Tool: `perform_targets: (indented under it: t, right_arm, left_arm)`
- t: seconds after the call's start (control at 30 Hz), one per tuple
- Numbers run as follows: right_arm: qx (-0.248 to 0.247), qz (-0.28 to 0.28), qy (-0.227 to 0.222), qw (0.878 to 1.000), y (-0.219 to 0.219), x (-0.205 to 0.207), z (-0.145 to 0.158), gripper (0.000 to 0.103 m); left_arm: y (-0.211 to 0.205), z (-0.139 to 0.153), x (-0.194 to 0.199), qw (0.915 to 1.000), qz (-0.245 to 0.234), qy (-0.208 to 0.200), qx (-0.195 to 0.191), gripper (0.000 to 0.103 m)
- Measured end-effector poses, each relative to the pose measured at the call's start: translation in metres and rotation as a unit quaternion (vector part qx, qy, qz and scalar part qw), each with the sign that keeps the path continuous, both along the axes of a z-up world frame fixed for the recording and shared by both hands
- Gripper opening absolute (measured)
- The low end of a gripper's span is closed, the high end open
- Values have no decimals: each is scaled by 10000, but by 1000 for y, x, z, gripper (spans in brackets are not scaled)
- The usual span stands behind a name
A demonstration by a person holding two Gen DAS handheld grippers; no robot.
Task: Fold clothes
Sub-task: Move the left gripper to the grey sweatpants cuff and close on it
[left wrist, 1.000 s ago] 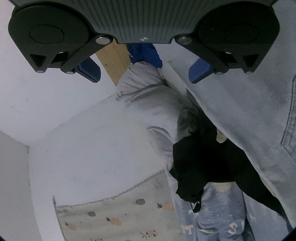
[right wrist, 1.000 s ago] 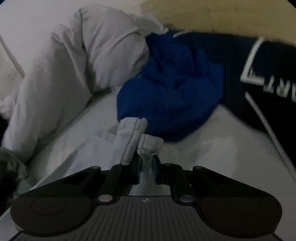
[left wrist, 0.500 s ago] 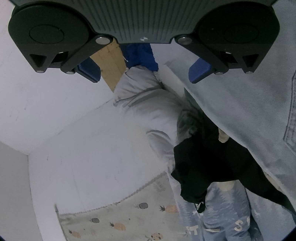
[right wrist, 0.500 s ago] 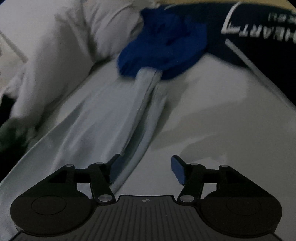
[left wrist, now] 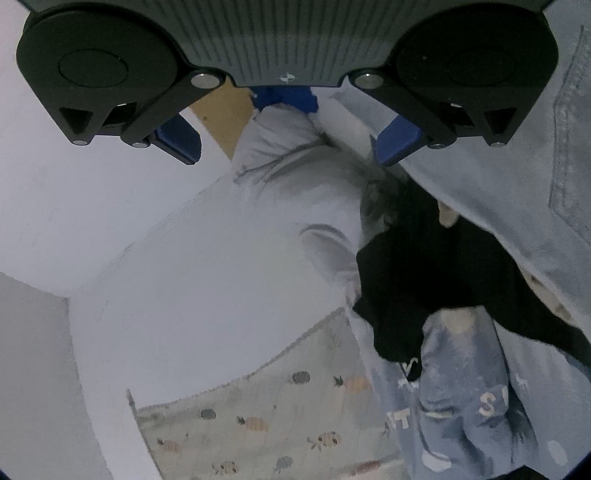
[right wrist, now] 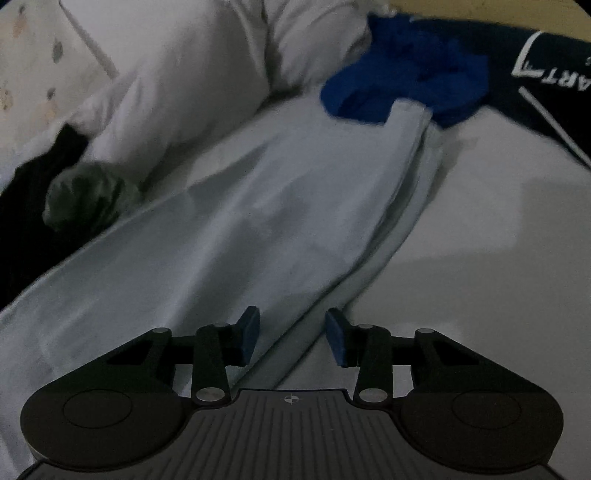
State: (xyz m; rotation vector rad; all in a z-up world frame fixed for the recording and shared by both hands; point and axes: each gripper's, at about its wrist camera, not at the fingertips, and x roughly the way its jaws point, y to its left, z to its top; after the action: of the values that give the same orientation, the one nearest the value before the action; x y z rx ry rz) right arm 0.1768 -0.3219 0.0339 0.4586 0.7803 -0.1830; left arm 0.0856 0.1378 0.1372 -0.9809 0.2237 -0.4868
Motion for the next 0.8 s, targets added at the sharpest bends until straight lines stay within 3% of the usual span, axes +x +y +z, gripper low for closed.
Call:
perform_targets:
  t: [0.1, 0.17, 0.23, 0.47, 0.6, 0.73, 0.8]
  right_arm:
    - [-317, -219, 180, 9991, -6, -3, 4, 1]
    - [-606, -817, 209, 9946, -21, -17, 15, 1]
    - [-617, -985, 175, 9931, -33, -32, 27, 1]
    - [-440, -631, -393, 9963, -15, -109, 82, 9]
    - [-244, -350, -633, 9971, 13, -150, 114, 23]
    - [-436, 73, -884, 9951, 41, -178, 158, 28]
    - [-468, 228, -1112, 9924, 52, -192, 184, 39]
  left_arm:
    - [16, 10, -7, 9996, 229, -151, 11, 103]
    - [28, 15, -13, 9988, 410, -266, 60, 103]
    - [37, 18, -17, 9980, 556, -292, 67, 103]
    - [61, 28, -32, 9951, 909, -352, 139, 103]
    - [60, 31, -39, 9956, 820, -369, 278, 103]
    - [60, 30, -51, 9951, 757, -380, 504, 103]
    - [61, 33, -59, 9943, 737, -475, 601, 103]
